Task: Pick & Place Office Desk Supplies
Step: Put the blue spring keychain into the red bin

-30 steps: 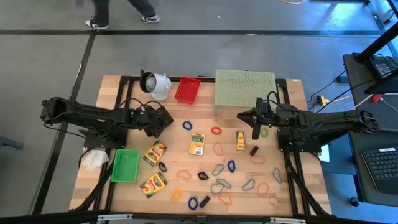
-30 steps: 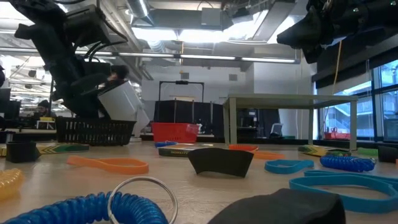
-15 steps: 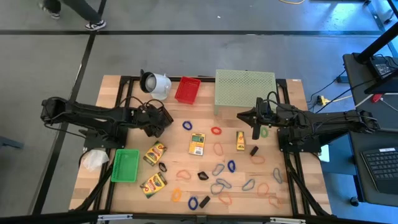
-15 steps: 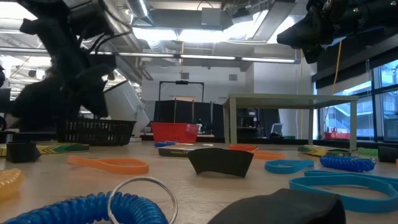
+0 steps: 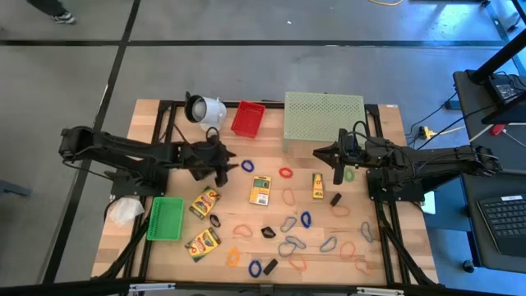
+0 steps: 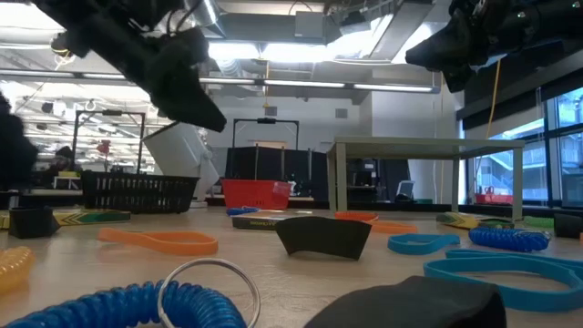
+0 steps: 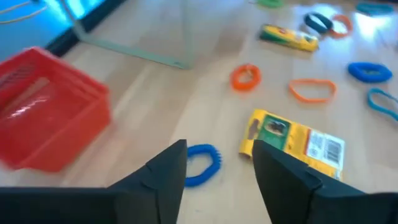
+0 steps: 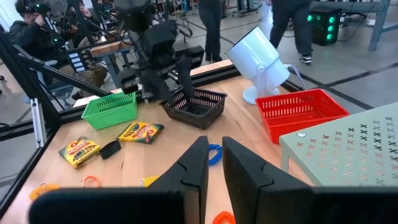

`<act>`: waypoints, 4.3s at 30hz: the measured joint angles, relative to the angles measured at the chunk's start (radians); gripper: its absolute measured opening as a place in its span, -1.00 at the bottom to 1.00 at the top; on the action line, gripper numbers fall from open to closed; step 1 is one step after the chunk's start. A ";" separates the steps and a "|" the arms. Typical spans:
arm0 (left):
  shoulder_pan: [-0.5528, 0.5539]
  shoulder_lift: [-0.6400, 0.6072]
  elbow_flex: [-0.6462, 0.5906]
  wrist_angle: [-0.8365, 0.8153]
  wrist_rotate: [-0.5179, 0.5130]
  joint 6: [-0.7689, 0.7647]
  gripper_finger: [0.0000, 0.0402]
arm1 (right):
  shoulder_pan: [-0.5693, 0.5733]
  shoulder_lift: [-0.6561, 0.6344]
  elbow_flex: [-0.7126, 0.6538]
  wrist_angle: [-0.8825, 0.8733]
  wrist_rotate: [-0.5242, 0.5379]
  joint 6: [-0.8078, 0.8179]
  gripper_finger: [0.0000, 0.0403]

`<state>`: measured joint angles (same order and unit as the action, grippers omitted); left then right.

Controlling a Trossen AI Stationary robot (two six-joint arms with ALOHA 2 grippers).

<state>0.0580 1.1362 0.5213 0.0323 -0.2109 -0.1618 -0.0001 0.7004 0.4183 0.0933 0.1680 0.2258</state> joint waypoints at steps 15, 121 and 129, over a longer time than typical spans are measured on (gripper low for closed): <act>0.039 0.335 0.001 0.263 0.031 0.254 0.07 | 0.000 0.000 0.000 0.000 0.000 -0.032 -0.75; 0.348 0.351 0.202 0.472 -0.267 -0.036 -0.88 | 0.000 0.001 0.000 0.004 0.083 -0.055 -0.75; 0.372 0.351 0.202 0.456 -0.204 -0.038 -0.88 | 0.000 0.001 0.000 0.006 0.087 -0.100 -0.75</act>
<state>0.4297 1.4876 0.7231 0.4886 -0.4147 -0.2001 -0.0002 0.7010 0.4183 0.0989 0.2546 0.1260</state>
